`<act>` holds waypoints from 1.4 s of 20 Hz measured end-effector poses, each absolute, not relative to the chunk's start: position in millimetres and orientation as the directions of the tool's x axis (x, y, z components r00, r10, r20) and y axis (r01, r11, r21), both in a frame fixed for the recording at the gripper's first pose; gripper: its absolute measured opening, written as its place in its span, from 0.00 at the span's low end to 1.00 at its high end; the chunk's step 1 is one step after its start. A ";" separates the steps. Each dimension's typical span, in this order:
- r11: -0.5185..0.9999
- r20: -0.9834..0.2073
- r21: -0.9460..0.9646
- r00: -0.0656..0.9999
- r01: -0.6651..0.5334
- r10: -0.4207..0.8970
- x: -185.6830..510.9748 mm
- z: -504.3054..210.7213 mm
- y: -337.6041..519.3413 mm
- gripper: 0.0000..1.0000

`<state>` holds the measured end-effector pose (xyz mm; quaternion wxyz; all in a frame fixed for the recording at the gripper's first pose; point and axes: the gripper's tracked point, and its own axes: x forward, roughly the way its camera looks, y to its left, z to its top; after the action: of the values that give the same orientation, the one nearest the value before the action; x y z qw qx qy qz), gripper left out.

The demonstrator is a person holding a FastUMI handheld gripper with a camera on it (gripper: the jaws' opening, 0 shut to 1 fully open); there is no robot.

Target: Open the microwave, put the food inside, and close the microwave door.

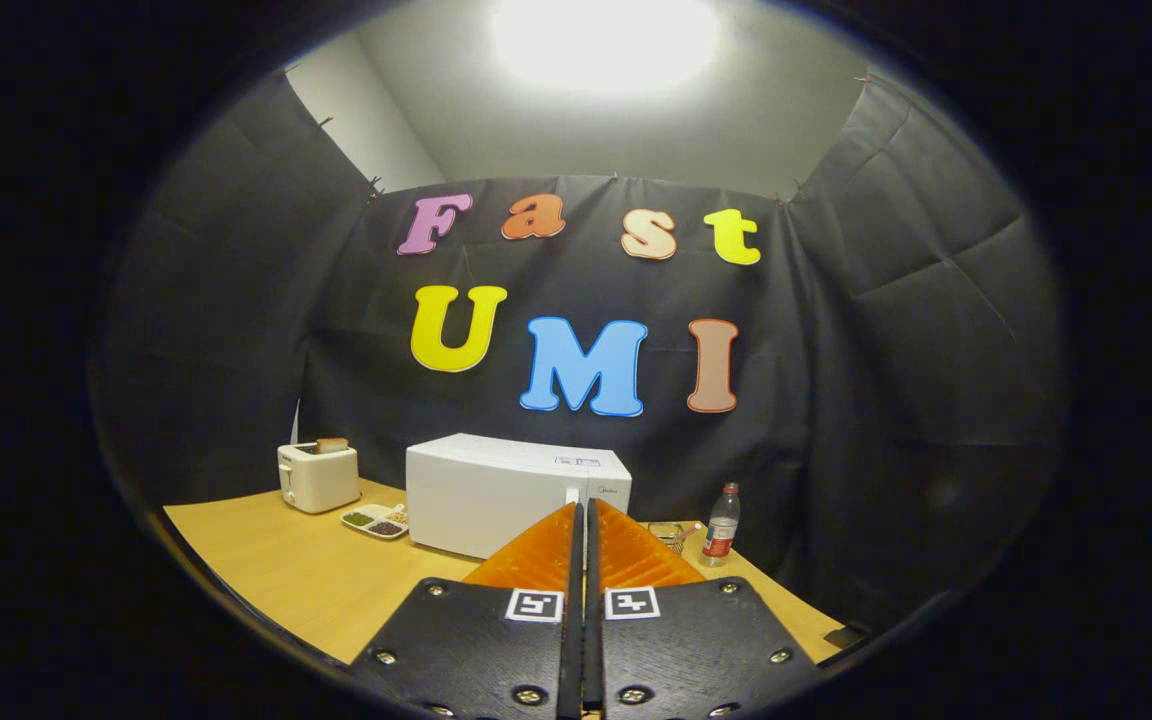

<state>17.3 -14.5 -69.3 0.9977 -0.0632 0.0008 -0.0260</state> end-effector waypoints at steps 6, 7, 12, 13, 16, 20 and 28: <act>0.996 -0.003 -0.083 0.999 0.037 -0.037 13.8 -68.9 -16.8 0.01; 0.996 0.002 -0.078 0.999 0.037 -0.036 14.0 -67.9 -15.9 0.01; 0.999 -0.004 -0.044 1.000 0.013 -0.013 11.8 -67.5 -8.7 0.36; 0.999 0.004 -0.036 1.000 0.018 -0.018 10.8 -64.6 -10.6 0.36; 0.999 0.018 -0.027 1.000 0.024 -0.023 12.1 -61.4 -13.8 0.36; 0.999 0.033 -0.017 0.999 0.036 -0.035 10.2 -56.7 -18.9 0.08; 0.999 0.062 0.052 0.998 -0.002 -0.001 -7.7 -42.1 -12.2 0.99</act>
<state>-7.7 -12.2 -42.1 0.9992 0.0261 -0.0312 0.0002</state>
